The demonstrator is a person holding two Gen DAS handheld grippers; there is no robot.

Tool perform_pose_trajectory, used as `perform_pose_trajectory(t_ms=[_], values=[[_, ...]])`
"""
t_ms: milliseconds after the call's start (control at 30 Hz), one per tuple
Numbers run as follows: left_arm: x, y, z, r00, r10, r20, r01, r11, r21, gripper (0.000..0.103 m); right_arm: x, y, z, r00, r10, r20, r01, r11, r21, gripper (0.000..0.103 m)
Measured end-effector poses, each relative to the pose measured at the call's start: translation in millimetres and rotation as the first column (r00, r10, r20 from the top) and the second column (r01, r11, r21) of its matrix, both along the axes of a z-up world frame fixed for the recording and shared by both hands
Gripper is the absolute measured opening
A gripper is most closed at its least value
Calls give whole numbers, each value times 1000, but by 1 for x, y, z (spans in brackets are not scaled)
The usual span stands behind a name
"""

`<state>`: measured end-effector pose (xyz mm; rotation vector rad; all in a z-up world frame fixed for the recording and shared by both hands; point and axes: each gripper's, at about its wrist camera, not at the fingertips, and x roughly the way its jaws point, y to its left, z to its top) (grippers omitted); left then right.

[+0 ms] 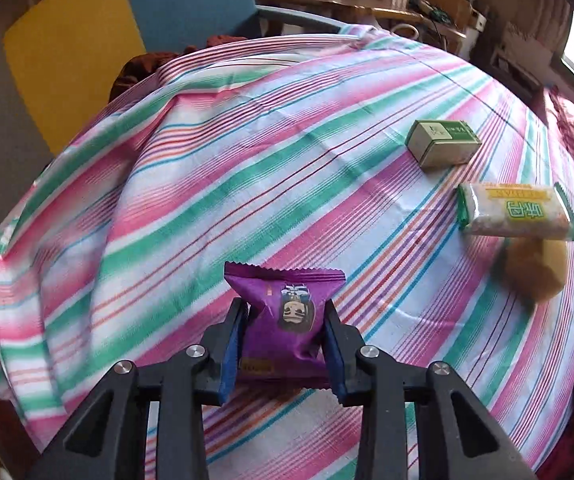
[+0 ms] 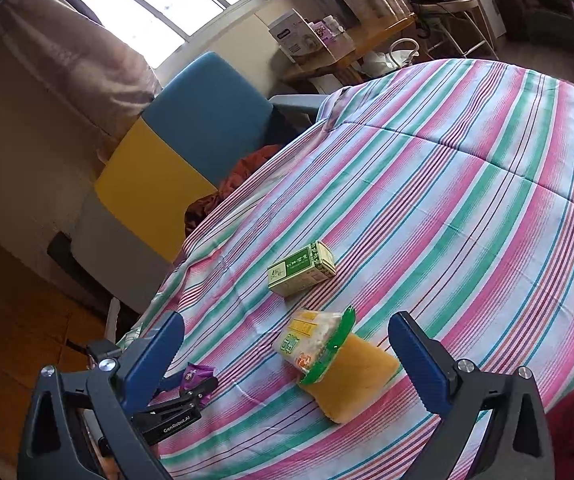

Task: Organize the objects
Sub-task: 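Grasp the purple snack packet with the left gripper, then grasp the WEIDAN cracker packet with the right gripper while the left holds the purple packet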

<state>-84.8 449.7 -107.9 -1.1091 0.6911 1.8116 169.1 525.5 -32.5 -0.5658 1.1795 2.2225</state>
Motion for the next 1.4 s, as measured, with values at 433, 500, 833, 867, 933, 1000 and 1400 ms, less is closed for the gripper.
perform_pose_trajectory(t_ms=[433, 500, 833, 867, 933, 1000, 1400], values=[[91, -103, 5, 996, 87, -3, -86, 990, 107, 34, -4, 1, -3, 998, -15, 55, 15, 1000, 1, 103], [104, -114, 3, 997, 79, -11, -77, 989, 125, 34, -7, 0, -5, 997, -10, 76, 10, 1000, 1, 103], [120, -136, 0, 996, 82, -34, -73, 974, 215, 34, -13, -3, -7, 987, -26, 160, 21, 999, 31, 103], [119, -135, -1, 996, 80, -35, -71, 973, 219, 34, -14, -4, -7, 985, -23, 172, 17, 999, 33, 103], [120, -137, -2, 996, 77, -34, -68, 971, 228, 34, -21, -5, -9, 978, -1, 209, -6, 1000, 30, 103], [120, -139, -3, 997, 75, -33, -65, 970, 234, 34, -28, -4, -10, 967, 28, 253, -34, 999, 23, 103], [119, -144, -5, 996, 84, -8, -79, 959, 272, 34, -143, -23, -17, 486, 388, 783, -665, 746, 43, 103]])
